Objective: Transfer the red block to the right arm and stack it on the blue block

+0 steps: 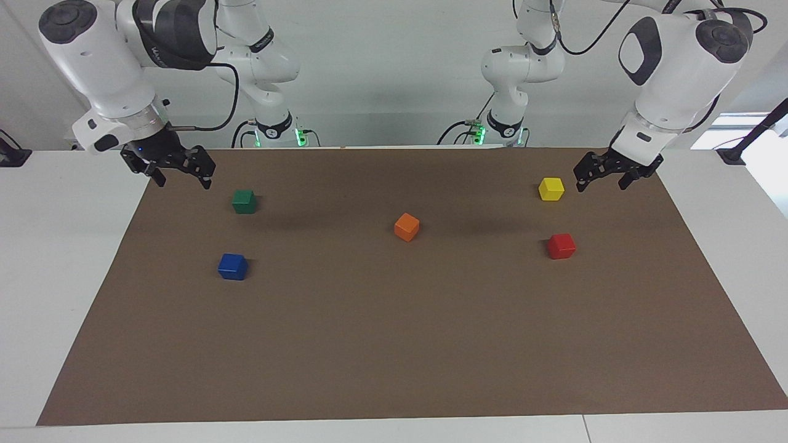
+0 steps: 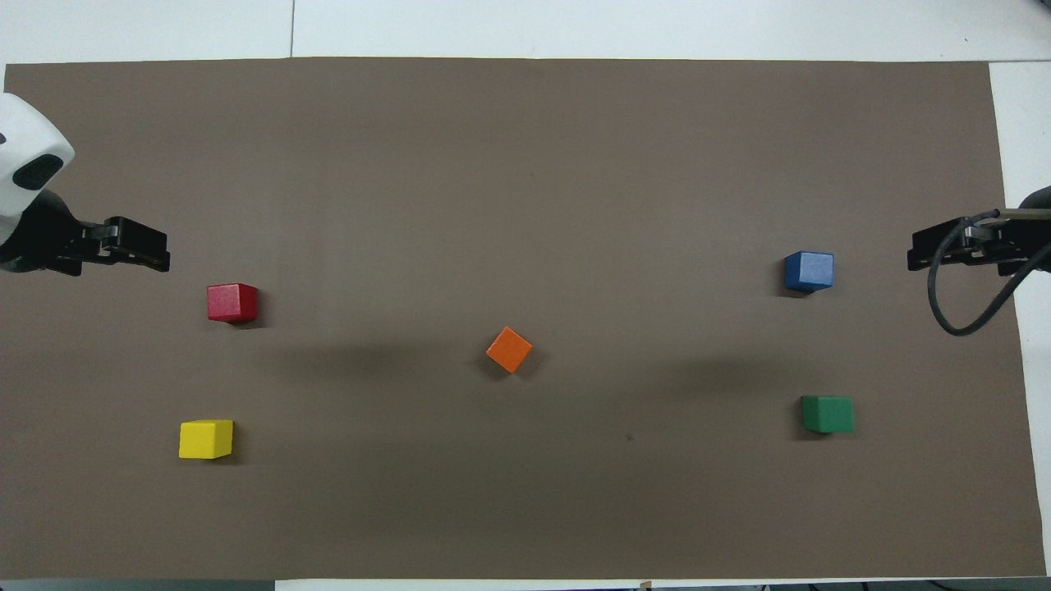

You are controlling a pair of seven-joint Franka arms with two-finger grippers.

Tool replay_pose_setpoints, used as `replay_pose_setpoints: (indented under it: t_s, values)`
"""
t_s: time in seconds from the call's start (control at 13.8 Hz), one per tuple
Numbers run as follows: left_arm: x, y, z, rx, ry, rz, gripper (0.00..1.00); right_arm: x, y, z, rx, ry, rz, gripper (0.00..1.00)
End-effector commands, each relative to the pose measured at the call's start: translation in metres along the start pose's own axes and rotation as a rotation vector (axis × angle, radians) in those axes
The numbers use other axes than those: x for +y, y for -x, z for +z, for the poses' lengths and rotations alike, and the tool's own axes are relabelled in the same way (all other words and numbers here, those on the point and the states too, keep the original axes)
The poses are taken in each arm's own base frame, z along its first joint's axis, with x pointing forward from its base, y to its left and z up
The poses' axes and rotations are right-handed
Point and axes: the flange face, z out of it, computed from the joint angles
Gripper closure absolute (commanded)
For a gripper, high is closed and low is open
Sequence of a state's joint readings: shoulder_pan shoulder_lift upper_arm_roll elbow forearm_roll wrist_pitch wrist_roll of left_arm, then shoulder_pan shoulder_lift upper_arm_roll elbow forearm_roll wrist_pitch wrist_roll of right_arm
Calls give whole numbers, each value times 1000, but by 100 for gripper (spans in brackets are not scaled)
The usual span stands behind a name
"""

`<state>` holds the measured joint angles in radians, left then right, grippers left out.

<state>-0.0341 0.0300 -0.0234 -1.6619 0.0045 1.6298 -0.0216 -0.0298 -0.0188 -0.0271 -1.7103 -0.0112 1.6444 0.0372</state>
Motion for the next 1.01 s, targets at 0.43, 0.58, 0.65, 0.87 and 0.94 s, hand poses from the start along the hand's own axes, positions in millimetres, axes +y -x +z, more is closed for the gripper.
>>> replay_pose_setpoints:
  t_s: [0.43, 0.58, 0.65, 0.87, 0.94]
  values:
    - [-7, 1, -2, -7, -3, -14, 0, 1, 7, -1, 8, 17, -10, 0]
    - [-10, 2, -1, -13, -2, -22, 0, 1, 7, -1, 6, 17, -10, 0]
    - [-16, 2, -1, -6, -3, -34, 0, 1, 7, 0, 5, 17, -10, 0]
    - [-18, 2, 6, 39, -2, -25, 0, 1, 7, 0, 5, 17, -10, 0]
    - [-17, 0, 19, 39, -2, -23, 0, 1, 7, 0, 5, 16, -8, 0]
